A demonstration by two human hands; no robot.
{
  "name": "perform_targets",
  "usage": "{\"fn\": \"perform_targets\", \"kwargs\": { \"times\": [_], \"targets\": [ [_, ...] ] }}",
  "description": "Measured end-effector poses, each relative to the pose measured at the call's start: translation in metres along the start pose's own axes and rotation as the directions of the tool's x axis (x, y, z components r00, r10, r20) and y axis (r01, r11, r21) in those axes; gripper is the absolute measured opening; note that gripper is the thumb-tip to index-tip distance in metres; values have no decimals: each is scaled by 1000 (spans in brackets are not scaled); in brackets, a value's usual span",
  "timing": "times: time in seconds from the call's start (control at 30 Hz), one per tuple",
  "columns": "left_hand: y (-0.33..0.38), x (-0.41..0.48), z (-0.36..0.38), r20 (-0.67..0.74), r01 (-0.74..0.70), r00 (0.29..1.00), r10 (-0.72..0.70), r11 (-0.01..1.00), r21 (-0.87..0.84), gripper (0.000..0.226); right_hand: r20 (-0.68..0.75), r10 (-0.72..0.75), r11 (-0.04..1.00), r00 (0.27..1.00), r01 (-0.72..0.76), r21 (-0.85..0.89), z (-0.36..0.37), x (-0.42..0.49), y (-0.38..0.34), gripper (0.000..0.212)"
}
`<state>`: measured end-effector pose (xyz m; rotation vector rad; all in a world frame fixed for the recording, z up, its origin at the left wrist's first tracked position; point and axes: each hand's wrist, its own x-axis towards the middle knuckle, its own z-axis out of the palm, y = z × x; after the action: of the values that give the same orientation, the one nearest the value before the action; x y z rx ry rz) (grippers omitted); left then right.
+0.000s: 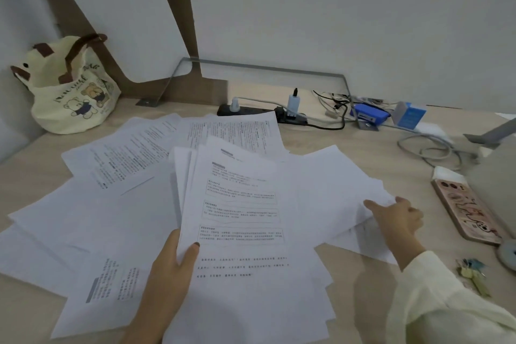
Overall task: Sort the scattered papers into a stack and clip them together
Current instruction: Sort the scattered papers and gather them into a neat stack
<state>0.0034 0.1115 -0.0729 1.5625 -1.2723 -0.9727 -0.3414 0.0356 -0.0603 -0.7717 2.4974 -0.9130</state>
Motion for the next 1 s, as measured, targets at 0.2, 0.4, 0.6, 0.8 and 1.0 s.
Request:
{"fn": "perform_targets", "kwargs": {
  "times": [0.2, 0.4, 0.6, 0.8, 1.0],
  "targets": [
    [3, 11, 20, 19, 11, 1000, -11, 1000, -5, 18, 32, 26, 991, 999, -22, -135, 5, 9, 2, 85],
    [-4, 15, 22, 38, 37, 999, -39, 999, 39, 18, 67, 82, 996, 994, -80, -34, 8, 16, 3, 71],
    [-10, 15, 22, 34, 56, 998, -58, 997, 59, 17, 87, -56, 996, 995, 50, 72, -3, 15, 12, 41],
    [-11, 17, 22, 46, 79, 996, -82, 995, 64, 24, -134, -93, 912, 987, 139, 386, -30, 12, 12, 28],
    [-8, 14, 20, 55, 98, 993, -100, 994, 46, 20, -411, -304, 661, 859, 501, 559, -71, -14, -23, 13]
  ]
}}
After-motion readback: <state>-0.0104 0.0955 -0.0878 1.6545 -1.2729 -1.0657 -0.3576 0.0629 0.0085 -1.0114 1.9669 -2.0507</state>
